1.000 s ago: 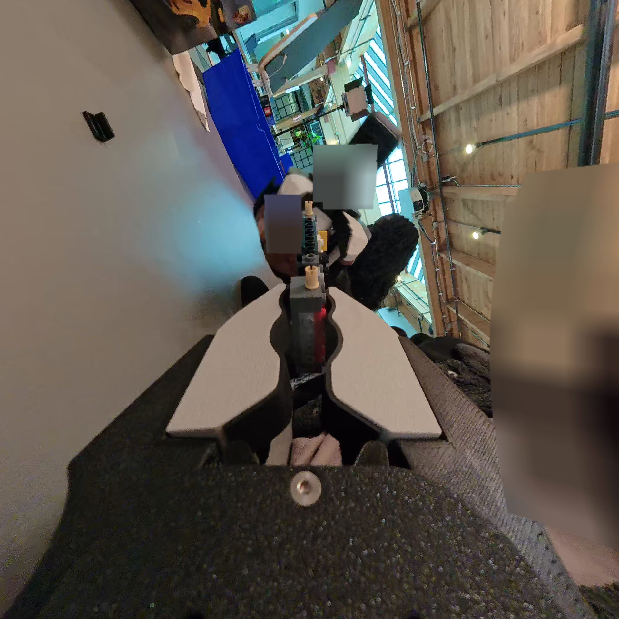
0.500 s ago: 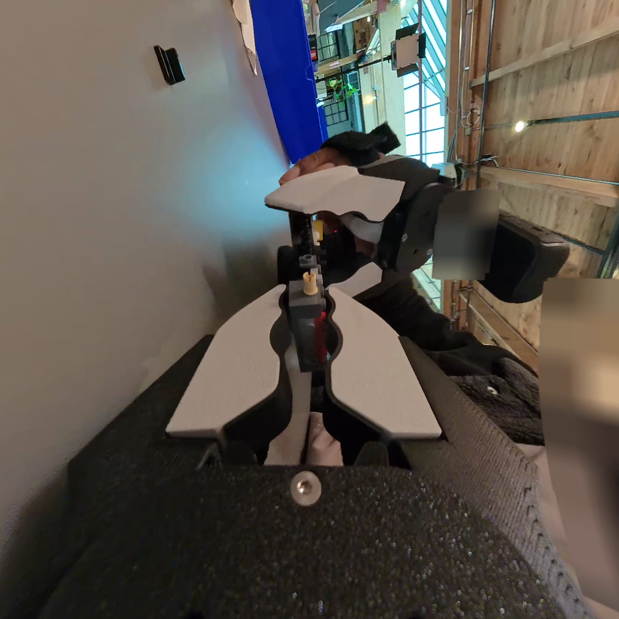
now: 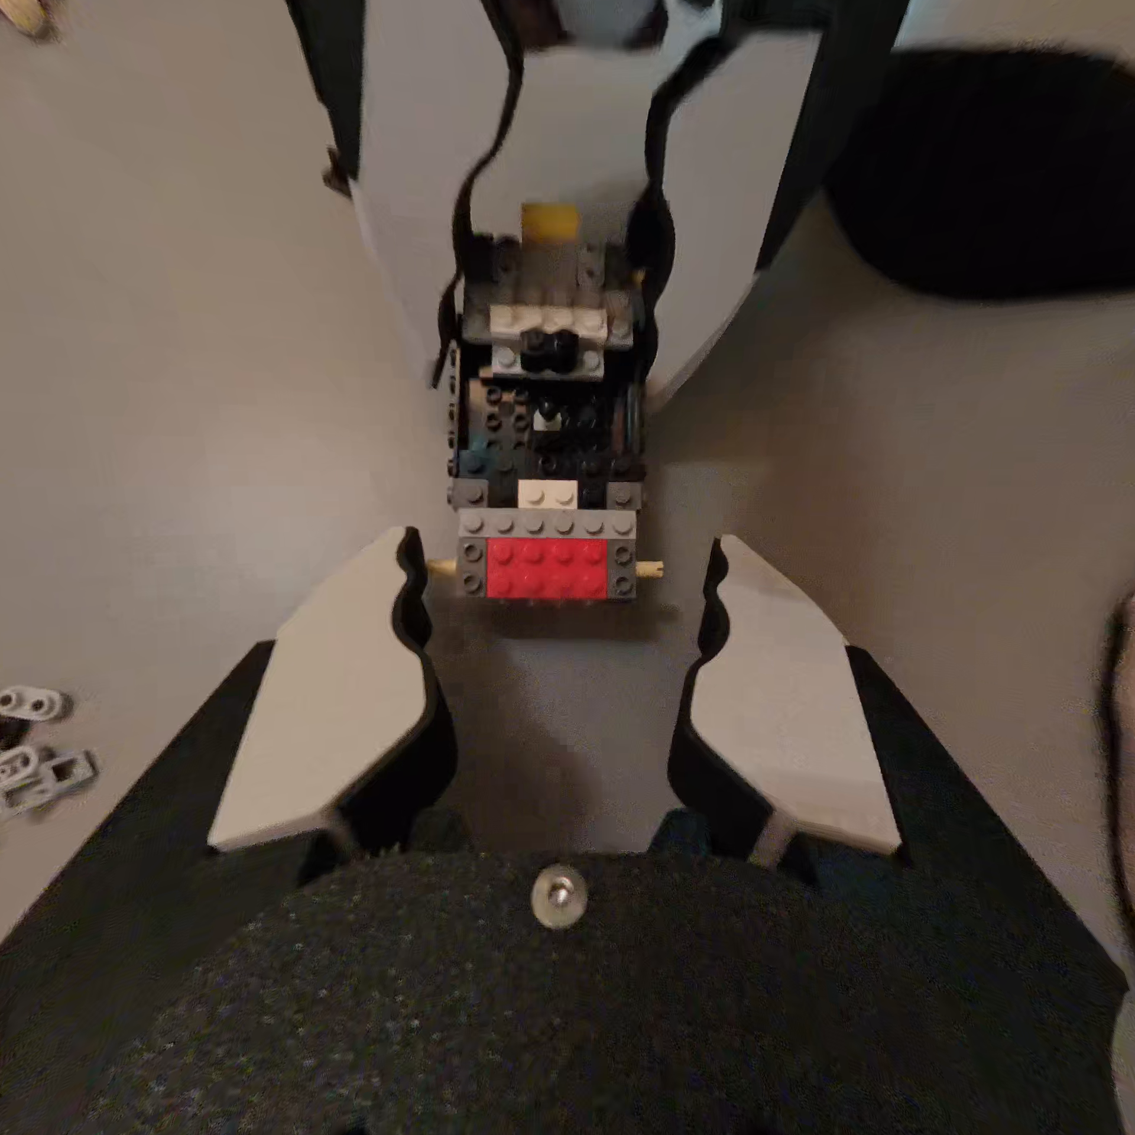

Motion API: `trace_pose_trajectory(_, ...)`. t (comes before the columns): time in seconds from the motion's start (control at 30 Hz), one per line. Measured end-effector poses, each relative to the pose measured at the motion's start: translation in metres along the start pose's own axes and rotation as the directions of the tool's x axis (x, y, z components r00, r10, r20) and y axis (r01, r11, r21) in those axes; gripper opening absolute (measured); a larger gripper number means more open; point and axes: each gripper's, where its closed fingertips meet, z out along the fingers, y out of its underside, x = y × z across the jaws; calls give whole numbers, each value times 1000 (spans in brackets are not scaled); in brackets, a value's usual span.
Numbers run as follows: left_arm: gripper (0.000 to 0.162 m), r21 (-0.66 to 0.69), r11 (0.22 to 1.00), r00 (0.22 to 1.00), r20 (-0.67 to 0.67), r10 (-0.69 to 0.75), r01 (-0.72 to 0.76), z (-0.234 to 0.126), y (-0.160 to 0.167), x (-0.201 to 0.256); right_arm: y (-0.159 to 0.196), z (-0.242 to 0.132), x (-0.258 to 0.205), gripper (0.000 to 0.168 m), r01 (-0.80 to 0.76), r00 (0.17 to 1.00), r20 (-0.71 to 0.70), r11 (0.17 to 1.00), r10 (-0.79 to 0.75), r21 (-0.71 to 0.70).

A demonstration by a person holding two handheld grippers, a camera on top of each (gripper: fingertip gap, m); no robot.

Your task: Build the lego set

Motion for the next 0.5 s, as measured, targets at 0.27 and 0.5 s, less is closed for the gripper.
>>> trace_pose_trajectory(0.27, 73, -80, 996, 998, 57, 34, -29, 5, 13, -10, -2, 6, 2, 65, -51, 999, -14, 996, 52, 79)
trace_pose_trajectory(0.5, 73, -79, 997, 994, 110, 8, 1, 4, 14, -18, 24, -51, 42, 66, -269, 934, -147, 912, 325, 310)
